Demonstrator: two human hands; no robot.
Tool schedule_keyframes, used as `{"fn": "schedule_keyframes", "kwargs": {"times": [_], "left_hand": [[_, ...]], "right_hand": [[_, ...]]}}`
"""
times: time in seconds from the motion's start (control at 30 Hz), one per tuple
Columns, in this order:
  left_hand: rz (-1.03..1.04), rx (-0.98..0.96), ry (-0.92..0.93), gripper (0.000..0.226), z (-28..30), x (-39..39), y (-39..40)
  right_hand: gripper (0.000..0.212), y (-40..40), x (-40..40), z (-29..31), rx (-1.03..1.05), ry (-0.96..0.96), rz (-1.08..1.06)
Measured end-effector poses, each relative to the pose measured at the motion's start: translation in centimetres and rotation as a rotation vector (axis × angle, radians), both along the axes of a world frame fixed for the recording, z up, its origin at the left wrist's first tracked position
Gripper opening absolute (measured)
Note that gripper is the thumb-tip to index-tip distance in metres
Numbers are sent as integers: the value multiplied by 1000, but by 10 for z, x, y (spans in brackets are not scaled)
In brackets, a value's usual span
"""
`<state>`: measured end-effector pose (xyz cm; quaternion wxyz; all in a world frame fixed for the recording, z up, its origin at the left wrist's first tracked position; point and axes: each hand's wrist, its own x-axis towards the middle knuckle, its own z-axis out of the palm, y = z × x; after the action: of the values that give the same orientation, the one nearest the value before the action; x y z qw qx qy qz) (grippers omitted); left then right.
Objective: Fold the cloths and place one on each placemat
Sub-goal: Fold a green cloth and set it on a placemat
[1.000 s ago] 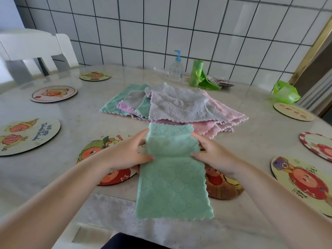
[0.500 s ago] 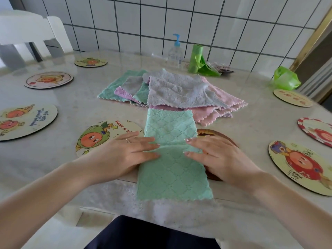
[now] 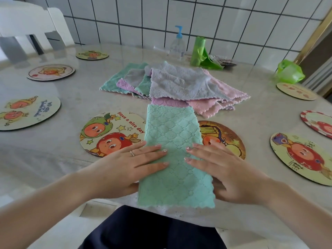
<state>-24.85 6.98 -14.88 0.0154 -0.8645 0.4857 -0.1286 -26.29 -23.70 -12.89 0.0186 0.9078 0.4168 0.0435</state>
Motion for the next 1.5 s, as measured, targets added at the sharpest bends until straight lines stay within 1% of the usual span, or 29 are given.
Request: {"fn": "schedule_keyframes", "kwargs": {"times": [0.07,0.1,0.17,0.2,0.27,0.3,0.33,0.4,0.43,0.47,0.5,0.53,0.57,0.6,0.67,0.7,0.8,0.87,0.93,1.0,1.07,1.13,1.23,1.33,1.4,1.47,1.5], "left_hand": [[-14,-69,-8,45,-4,-1,-6],[-20,-95,-9,43,-5,-2,-7],[-45,-128,17,43,-4,-2,-7],[-55,-157,63,44,-3,-2,-5],[-53,-266,220,45,5,-7,0],[-44,-344,317,45,10,-10,1],[-23,-429,421,47,15,-14,1],[94,-608,612,52,22,-17,-3],[171,-704,685,50,25,-16,-7],[227,-811,749,43,28,-13,-11],[265,-918,808,34,31,-7,-15],[294,-1018,886,32,35,0,-19],[315,-1110,982,37,40,7,-22],[337,-1191,1087,44,44,14,-26],[411,-1318,1229,61,48,27,-31],[452,-1362,1260,68,49,34,-33],[515,-1368,1244,71,47,51,-36],[519,-1327,1261,62,45,59,-36],[534,-1309,1357,51,43,64,-34],[582,-1305,1434,46,41,67,-34],[628,-1246,1406,50,39,71,-33],[636,-1190,1353,60,38,74,-33],[614,-1158,1324,65,43,75,-37],[581,-1125,1337,64,44,80,-37],[524,-1102,1344,56,44,84,-36],[489,-1066,1294,45,48,82,-34],[520,-1013,1226,47,51,80,-33]], "right_hand": [[73,5,-3,-2,-61,-35,11],[73,6,-4,-3,-64,-44,10],[76,7,-5,-2,7,-3,5],[78,6,-6,0,77,54,4],[78,8,-9,6,255,182,-7],[74,9,-10,8,356,257,-16],[64,11,-12,13,462,343,-28],[35,18,-12,23,637,485,-109],[26,21,-8,27,684,492,-192],[22,25,-2,30,719,465,-283],[23,27,6,32,747,416,-375],[22,30,15,35,773,378,-437],[15,32,26,35,794,370,-490],[16,35,37,36,804,388,-532],[35,38,58,34,804,483,-616],[38,39,68,32,814,535,-647],[23,43,89,30,854,642,-691],[29,42,100,29,786,622,-739],[33,42,110,26,720,605,-768],[35,44,116,26,667,576,-779],[35,47,120,27,592,517,-776],[35,50,123,28,553,470,-760],[34,51,128,26,524,477,-778],[35,49,130,28,505,487,-800],[36,47,130,30,524,502,-820],[37,46,130,31,525,517,-829],[37,47,131,32,519,521,-827]]}}
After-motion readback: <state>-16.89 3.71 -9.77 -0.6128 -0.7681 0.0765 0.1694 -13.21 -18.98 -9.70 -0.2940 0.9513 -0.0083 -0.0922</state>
